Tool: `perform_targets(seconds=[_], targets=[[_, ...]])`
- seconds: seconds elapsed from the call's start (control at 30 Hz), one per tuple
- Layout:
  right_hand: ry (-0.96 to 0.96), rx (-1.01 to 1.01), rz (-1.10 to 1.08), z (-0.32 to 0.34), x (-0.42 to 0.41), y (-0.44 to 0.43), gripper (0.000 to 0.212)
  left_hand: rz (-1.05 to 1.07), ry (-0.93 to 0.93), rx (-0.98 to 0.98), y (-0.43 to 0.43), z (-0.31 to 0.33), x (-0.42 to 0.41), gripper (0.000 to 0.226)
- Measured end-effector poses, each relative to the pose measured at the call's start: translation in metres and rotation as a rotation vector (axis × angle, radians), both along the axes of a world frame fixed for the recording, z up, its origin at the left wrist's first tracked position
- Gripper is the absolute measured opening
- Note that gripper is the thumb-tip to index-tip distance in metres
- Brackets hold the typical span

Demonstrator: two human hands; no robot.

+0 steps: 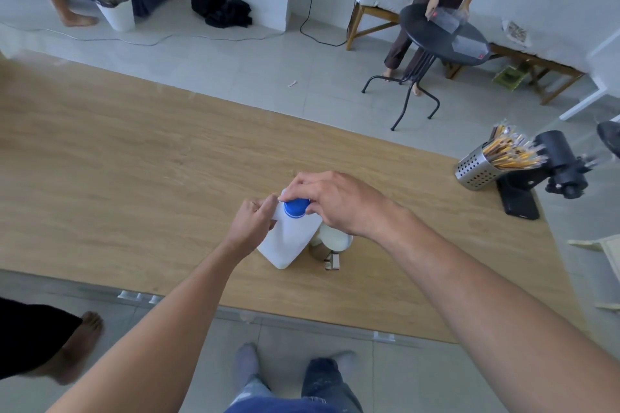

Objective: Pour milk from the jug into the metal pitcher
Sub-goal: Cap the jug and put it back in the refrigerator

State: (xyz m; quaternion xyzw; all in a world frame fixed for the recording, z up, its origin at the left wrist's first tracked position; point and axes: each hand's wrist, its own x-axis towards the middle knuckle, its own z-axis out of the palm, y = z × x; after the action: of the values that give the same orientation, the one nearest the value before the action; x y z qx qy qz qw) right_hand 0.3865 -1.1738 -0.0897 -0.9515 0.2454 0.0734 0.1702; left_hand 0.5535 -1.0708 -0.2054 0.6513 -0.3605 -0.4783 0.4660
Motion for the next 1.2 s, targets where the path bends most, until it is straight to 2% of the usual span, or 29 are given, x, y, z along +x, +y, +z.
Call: perform_targets(seconds=[0.2, 0.4, 0.6, 0.77, 0.87, 1.07, 1.2], targets=[[0.086, -0.088, -0.08, 0.007, 0.003, 0.009, 0.042, 0.038, -0.04, -0.005, 0.003, 0.0, -0.005, 0.055], [0.083, -0.135, -0.163, 0.002, 0.004, 0.018, 0.05, 0.069, -0.012, 0.007, 0.003, -0.006, -0.007, 0.06], [0.143, -0.265, -0.284, -0.005, 0.009, 0.041, 0.063, 0.098, -0.01, -0.009, 0.003, -0.009, -0.01, 0.059], [0.176, -0.379, -0.391, -0.012, 0.024, 0.053, 0.065, 0.115, 0.001, 0.009, 0.007, -0.016, -0.014, 0.062], [0.187, -0.356, -0.486, -0.013, 0.035, 0.055, 0.069, 0.138, -0.006, -0.009, 0.011, -0.013, -0.02, 0.061], [0.182, -0.306, -0.62, -0.024, 0.045, 0.057, 0.065, 0.183, -0.043, -0.032, 0.013, -0.016, -0.025, 0.065], [0.126, -0.28, -0.675, -0.03, 0.039, 0.055, 0.074, 0.159, -0.033, -0.016, 0.012, -0.015, -0.022, 0.063]])
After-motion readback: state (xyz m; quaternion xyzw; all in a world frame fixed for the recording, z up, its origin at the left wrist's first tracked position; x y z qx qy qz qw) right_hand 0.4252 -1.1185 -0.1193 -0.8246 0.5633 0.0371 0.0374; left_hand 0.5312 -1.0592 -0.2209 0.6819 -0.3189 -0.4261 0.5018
